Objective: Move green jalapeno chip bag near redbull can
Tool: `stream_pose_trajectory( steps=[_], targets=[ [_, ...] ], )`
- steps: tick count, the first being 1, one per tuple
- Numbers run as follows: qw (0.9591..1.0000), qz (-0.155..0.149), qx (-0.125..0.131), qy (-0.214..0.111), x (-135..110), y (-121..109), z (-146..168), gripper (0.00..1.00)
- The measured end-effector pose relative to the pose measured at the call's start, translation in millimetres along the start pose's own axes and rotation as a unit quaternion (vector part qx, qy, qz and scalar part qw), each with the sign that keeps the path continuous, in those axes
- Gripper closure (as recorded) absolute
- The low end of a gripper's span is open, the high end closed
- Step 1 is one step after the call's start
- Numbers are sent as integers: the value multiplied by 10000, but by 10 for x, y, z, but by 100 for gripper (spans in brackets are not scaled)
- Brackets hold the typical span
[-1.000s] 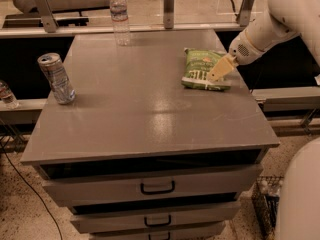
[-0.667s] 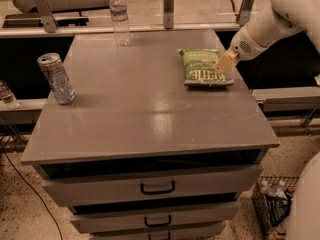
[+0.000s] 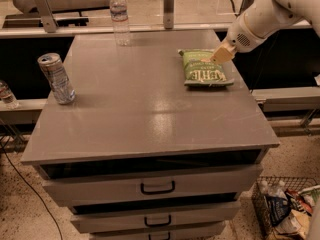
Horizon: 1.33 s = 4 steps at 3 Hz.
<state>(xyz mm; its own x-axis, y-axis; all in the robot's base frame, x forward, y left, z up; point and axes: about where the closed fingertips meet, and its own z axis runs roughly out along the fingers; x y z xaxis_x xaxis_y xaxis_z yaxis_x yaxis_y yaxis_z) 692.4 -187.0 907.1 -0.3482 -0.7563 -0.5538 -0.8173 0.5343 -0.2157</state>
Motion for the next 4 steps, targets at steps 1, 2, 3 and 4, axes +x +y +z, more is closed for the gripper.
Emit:
stream_pose_trajectory(
  steps=[1,2,3,4],
  targets=[
    [10000,2,-20,6,3,6,30,66],
    [9996,208,-15,-182,14,13,28,42],
    [9984,469,15,-306,9,3,33,19],
    [9968,740,-53,-291,33,-13,96,0]
  ],
)
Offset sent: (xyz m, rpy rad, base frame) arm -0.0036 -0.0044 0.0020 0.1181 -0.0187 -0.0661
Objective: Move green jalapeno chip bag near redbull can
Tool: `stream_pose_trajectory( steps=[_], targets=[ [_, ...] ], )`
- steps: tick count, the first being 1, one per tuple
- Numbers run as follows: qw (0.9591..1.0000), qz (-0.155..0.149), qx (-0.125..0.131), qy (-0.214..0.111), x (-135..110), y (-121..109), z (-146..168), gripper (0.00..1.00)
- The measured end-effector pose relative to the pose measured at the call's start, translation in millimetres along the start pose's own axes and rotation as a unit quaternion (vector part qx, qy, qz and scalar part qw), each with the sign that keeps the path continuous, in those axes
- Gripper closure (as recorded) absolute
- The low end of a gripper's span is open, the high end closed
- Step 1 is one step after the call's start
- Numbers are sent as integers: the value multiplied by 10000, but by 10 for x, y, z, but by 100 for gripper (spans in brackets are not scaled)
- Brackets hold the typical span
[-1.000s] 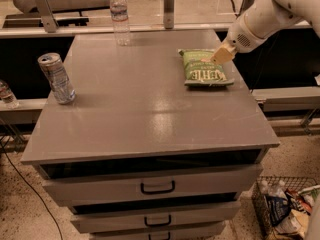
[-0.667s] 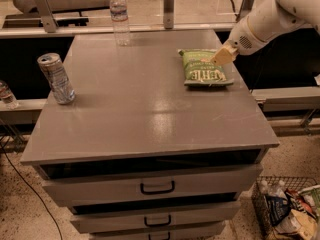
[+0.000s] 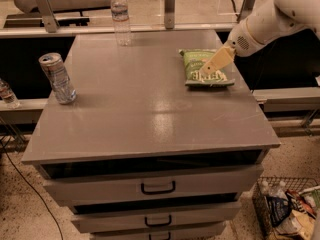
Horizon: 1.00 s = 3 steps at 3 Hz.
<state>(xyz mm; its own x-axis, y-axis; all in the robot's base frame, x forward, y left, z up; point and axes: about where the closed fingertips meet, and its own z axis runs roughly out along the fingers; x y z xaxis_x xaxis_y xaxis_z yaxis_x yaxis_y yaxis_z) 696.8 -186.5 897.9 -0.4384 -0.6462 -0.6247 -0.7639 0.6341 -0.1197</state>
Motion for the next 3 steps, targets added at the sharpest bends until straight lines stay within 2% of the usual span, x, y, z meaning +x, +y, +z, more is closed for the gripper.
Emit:
stream_pose_trajectory(
  steps=[2,3],
  targets=[
    [9982,504,-181,275,238,-115,439,0],
    [9973,611,-235,334,316,-149,601,18]
  ],
)
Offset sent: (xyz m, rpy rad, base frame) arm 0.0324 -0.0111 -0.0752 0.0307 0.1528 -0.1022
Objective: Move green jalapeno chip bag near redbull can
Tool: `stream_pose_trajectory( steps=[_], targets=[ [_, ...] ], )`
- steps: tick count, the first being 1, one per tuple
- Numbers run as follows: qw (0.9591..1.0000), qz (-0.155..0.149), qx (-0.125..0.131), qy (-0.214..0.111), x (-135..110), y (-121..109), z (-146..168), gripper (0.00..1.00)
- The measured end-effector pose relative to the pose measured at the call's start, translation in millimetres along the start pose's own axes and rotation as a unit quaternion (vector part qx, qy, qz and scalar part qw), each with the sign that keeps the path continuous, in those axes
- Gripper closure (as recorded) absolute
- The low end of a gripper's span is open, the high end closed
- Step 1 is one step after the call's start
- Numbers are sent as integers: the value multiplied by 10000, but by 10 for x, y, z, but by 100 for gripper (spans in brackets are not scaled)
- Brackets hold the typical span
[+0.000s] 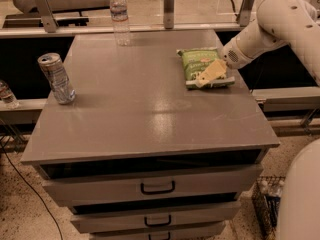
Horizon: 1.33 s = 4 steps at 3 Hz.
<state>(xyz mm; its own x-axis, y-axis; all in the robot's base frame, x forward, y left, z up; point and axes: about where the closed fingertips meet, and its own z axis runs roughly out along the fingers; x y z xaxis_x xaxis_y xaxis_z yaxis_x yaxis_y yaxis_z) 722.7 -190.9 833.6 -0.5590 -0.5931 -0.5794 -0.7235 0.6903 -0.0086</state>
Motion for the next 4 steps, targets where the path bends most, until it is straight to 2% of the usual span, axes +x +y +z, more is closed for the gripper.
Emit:
stream_pose_trajectory(
  steps=[1,3,4],
  targets=[
    [10000,25,54,9,12,-41,21,40],
    [9986,-365,286,-256,-274,28,-203,87],
    [9964,-603,344,-489,-461,103,-359,100]
  ],
)
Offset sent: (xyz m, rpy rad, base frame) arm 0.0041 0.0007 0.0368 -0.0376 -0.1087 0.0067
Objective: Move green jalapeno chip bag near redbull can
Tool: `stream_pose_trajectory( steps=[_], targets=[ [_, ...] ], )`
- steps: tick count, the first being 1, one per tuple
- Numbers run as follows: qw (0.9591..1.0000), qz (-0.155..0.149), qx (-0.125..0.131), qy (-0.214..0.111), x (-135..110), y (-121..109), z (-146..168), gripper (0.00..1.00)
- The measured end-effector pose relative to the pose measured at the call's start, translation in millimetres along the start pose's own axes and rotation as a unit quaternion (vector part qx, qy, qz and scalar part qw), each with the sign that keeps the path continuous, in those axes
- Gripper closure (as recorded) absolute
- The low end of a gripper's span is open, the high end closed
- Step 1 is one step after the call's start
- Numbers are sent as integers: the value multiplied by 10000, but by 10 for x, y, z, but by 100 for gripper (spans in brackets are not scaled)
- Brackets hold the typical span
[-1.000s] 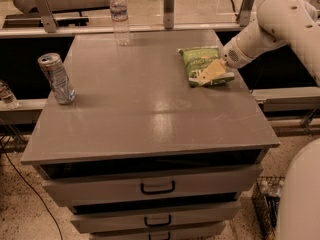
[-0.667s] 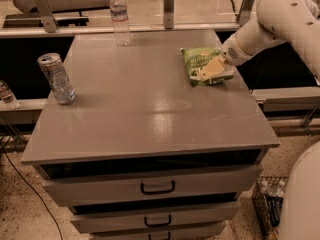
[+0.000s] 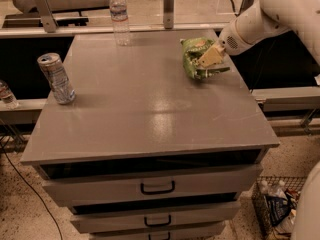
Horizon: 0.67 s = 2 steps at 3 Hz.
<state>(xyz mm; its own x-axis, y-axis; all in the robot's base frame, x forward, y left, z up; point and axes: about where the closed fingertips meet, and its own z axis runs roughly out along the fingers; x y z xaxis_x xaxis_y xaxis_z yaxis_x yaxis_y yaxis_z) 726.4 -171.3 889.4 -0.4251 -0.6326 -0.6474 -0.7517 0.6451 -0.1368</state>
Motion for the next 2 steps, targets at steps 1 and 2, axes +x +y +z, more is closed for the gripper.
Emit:
stream_pose_trajectory(
  steps=[1,2],
  targets=[
    [9987,-403,-14,-313,-278,82,-263,100],
    [9980,-517,-20,-369,-331,99,-302,100]
  ],
)
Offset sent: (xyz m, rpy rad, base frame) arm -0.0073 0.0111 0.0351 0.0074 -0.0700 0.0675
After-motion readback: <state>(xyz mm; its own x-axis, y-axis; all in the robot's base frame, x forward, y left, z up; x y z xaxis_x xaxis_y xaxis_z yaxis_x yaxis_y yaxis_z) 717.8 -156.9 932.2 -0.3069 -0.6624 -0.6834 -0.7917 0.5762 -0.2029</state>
